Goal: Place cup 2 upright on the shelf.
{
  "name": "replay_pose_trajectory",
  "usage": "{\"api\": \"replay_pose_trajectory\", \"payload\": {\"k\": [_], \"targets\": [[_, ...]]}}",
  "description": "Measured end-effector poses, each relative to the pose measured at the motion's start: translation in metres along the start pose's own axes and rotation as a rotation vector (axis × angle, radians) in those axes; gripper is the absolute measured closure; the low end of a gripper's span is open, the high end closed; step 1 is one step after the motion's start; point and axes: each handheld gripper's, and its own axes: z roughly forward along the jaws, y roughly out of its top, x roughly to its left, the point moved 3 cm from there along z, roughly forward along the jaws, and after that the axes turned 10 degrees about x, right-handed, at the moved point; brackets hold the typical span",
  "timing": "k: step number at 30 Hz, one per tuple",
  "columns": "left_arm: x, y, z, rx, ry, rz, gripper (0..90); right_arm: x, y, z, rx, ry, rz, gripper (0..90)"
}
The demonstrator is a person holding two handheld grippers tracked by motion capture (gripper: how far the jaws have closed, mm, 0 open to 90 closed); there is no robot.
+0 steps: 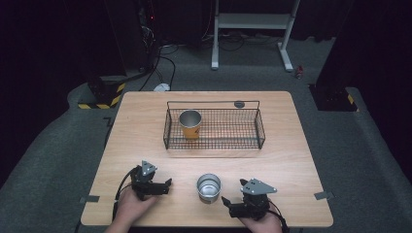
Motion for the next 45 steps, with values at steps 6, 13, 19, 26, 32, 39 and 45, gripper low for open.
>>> {"api": "replay_pose_trajectory", "payload": {"k": [6,13,19,26,32,39,45], "targets": [[0.000,0.000,0.000,0.000,0.000,0.000,0.3,0.010,0.004,0.006,-0.001,0.027,-0.025,10.0],[0.000,0.000,0.000,0.000,0.000,0.000,0.3,0.017,0.007,0.011,-0.002,0.038,-0.036,9.8],[0.000,0.000,0.000,0.000,0.000,0.001,0.3,0.023,0.009,0.016,0.001,0.043,-0.048,9.8],[-0.001,0.000,0.000,0.000,0.008,-0.008,0.3,0.028,0.013,0.023,0.003,0.053,-0.062,10.0],[-0.001,-0.001,0.000,-0.001,0.012,-0.017,0.3,0.030,0.018,0.030,0.003,0.065,-0.069,10.4],[-0.002,-0.001,0.000,0.000,0.014,-0.022,0.3,0.033,0.023,0.040,0.002,0.085,-0.070,10.8],[-0.002,-0.001,0.000,0.000,0.015,-0.021,0.3,0.035,0.026,0.046,-0.008,0.092,-0.079,11.4]]}}
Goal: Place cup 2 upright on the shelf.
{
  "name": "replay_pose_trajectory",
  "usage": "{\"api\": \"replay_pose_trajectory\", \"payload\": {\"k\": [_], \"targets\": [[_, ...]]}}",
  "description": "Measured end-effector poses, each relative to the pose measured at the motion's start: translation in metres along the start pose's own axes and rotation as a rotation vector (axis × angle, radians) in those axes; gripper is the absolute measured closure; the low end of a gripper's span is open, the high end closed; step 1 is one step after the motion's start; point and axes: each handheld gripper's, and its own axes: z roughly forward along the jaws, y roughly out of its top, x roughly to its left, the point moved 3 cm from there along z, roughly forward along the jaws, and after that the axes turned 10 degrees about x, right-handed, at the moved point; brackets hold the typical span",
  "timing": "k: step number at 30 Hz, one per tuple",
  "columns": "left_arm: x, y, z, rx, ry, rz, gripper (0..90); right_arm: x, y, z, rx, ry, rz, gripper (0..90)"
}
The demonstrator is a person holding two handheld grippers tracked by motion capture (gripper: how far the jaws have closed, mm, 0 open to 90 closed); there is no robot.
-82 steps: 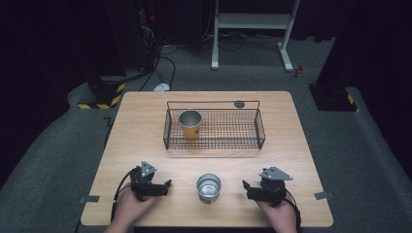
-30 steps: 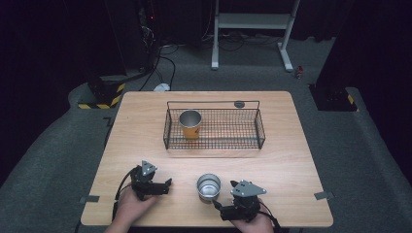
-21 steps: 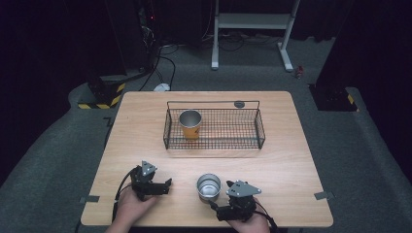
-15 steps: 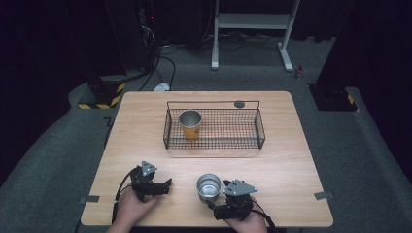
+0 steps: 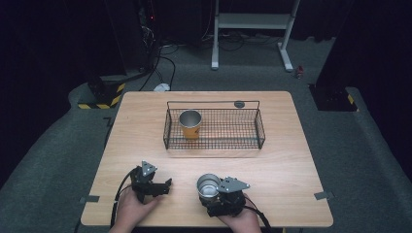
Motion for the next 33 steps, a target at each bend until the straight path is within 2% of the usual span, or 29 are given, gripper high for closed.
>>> {"api": "replay_pose_trajectory", "payload": {"k": [12,33], "targets": [[-0.0002,-0.0002,-0.0001,-0.001,0.001,-0.004,0.3,-0.0015,-0.0004,0.0034,-0.023,-0.013,0.005,16.8],[-0.0001,-0.0003,-0.0002,0.000,0.002,-0.003,0.3,-0.0019,-0.0008,0.0069,-0.036,-0.010,0.005,17.0]]}}
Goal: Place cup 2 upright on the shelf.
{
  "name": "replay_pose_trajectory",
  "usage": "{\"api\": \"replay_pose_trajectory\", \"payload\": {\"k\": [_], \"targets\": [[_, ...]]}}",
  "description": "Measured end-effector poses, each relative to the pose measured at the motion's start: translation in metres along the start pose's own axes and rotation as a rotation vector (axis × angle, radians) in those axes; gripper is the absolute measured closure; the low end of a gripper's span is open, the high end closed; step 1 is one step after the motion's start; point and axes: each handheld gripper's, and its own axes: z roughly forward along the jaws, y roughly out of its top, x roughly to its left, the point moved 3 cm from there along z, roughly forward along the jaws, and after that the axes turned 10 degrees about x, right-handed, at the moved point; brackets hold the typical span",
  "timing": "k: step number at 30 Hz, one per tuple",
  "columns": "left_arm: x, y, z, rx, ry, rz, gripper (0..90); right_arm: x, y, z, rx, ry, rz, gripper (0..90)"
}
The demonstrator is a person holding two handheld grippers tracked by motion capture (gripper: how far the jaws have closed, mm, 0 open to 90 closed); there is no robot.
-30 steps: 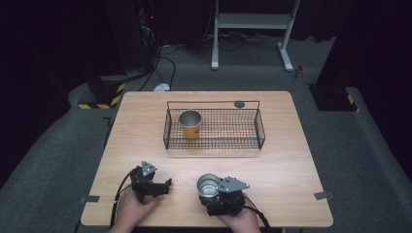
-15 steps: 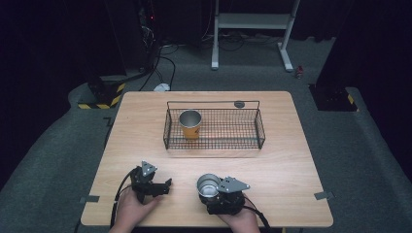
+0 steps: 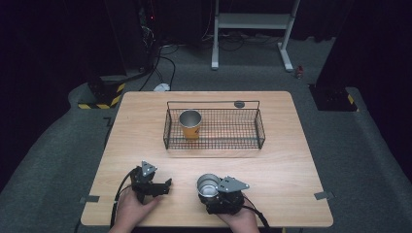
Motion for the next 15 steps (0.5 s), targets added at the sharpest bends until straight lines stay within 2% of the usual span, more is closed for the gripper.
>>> {"api": "replay_pose_trajectory", "payload": {"k": [15], "targets": [[-0.0002,-0.0004,-0.0003,0.001,-0.002,-0.001,0.3,-0.0008,0.0007,-0.0038,-0.013,-0.018,-0.007,18.2]]}}
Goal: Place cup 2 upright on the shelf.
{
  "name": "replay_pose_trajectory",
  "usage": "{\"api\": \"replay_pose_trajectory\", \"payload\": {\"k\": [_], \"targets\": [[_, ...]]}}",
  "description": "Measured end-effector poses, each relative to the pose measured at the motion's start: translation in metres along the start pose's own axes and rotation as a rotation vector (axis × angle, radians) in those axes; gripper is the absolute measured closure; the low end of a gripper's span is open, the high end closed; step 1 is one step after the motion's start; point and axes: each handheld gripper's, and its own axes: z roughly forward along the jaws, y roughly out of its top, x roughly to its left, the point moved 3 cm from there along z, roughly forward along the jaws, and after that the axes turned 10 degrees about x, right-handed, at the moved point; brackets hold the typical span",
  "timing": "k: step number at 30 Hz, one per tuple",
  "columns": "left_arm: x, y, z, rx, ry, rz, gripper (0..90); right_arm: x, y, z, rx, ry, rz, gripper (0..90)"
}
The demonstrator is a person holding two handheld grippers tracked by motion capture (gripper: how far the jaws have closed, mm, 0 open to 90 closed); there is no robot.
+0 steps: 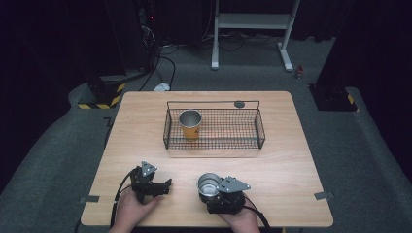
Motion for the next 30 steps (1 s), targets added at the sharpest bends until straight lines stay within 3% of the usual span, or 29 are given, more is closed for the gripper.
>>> {"api": "replay_pose_trajectory", "payload": {"k": [30], "targets": [[0.000,0.000,0.000,0.000,0.000,0.000,0.3,-0.016,-0.003,-0.010,-0.024,-0.071,0.035,18.2]]}}
